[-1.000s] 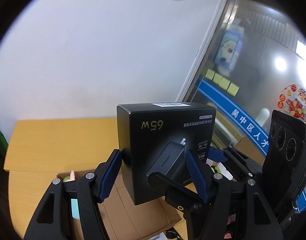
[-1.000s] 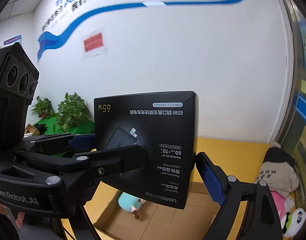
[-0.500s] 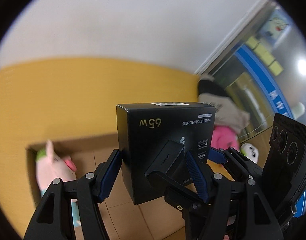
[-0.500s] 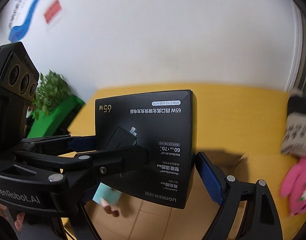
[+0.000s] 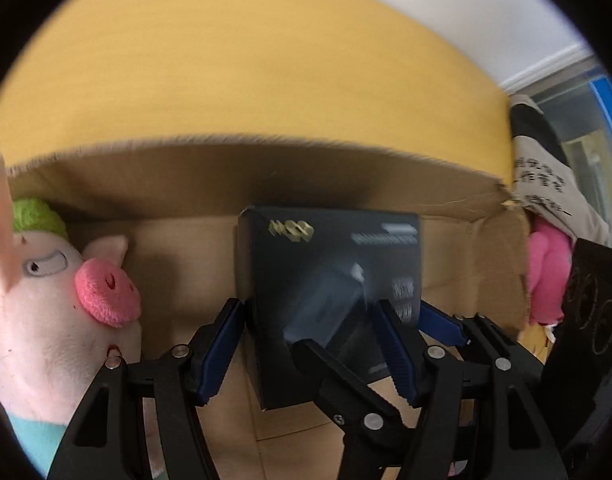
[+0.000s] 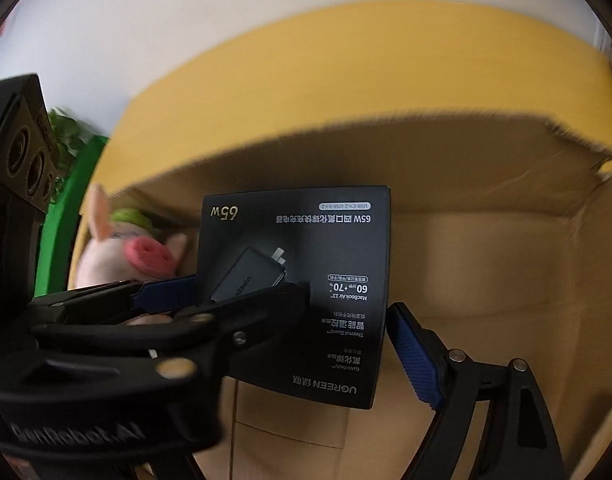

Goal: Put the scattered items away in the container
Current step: 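Carry the charger box with the left gripper into the box and release, then withdraw the left tool and move the right tool toward the sunglasses, then close the right gripper on the black sunglasses and lift them, then carry the sunglasses with the right gripper into the box and release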

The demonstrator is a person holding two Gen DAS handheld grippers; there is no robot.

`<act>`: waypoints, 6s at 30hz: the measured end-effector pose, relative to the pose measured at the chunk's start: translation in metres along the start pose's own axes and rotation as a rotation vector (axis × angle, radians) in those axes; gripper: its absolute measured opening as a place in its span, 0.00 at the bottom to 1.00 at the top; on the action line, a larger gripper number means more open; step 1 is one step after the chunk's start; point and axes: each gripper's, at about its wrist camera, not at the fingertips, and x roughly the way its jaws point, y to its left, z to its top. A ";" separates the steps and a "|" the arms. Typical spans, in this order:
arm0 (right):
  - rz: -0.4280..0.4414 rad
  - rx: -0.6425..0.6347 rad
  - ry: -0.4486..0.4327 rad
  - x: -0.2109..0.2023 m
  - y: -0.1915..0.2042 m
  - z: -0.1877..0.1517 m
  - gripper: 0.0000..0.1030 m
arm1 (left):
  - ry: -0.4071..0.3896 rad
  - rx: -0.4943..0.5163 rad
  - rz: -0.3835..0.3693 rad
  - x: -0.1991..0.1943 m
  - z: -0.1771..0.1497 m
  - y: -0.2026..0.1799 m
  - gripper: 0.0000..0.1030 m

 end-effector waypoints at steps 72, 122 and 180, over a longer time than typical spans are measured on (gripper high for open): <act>-0.286 -0.202 -0.376 -0.402 0.141 -0.274 0.99 | -0.703 0.057 0.298 -0.361 -0.385 -0.111 0.76; 0.095 0.339 0.331 -0.129 -0.173 -0.304 0.09 | 0.010 0.008 -0.101 -0.019 -0.367 -0.188 0.75; 0.235 0.059 -0.163 -0.365 -0.006 -0.083 0.08 | -0.429 0.125 -0.172 -0.247 -0.190 -0.231 0.08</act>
